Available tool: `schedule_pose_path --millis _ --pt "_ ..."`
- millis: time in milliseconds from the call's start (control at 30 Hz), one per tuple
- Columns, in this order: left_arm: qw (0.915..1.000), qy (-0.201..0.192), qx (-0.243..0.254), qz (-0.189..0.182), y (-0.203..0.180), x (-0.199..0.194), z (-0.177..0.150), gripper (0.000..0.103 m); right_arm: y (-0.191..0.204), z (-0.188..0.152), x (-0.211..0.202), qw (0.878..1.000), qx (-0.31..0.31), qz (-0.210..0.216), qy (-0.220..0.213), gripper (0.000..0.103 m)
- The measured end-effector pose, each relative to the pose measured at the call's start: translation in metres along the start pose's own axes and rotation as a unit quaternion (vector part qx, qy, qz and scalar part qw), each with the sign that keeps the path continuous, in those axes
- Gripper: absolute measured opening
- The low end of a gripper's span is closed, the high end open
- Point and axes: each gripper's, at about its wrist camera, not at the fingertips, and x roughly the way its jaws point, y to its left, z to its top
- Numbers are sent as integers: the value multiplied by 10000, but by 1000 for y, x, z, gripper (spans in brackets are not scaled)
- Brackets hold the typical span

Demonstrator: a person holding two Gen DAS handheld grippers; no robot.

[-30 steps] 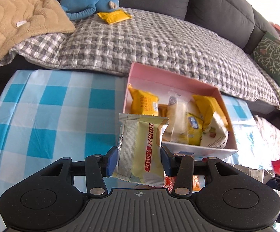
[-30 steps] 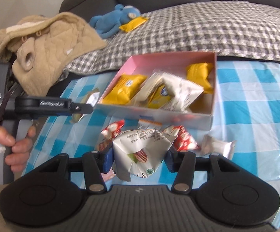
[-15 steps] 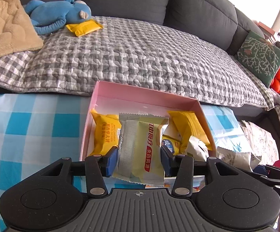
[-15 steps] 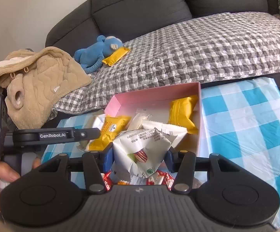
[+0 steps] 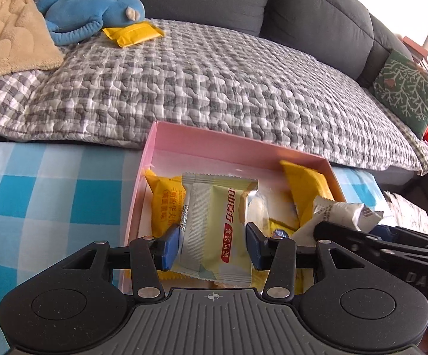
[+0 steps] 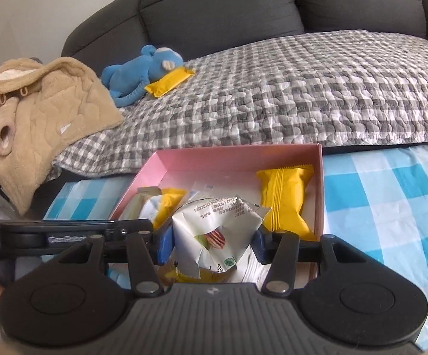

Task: Organize snacks
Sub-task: 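Grasp the white-yellow cake packet with the left tool while the right carries the pouch, release both in box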

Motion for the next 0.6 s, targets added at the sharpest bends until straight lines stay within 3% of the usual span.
schedule_pose_path --millis 300,400,467,600 --pt "9996 -214 160 76 -5 8 1 49 11 6 12 9981 -403 -399 -225 50" --pt "9992 -314 217 152 -9 3 1 58 8 10 4 9992 -156 -189 -328 58" --pt "9987 -335 322 210 -10 0 3 68 6 12 -4 9989 -118 -218 -406 74" --pt "9982 -475 152 335 2 -19 14 80 -11 18 -25 9980 34 -287 -561 82"
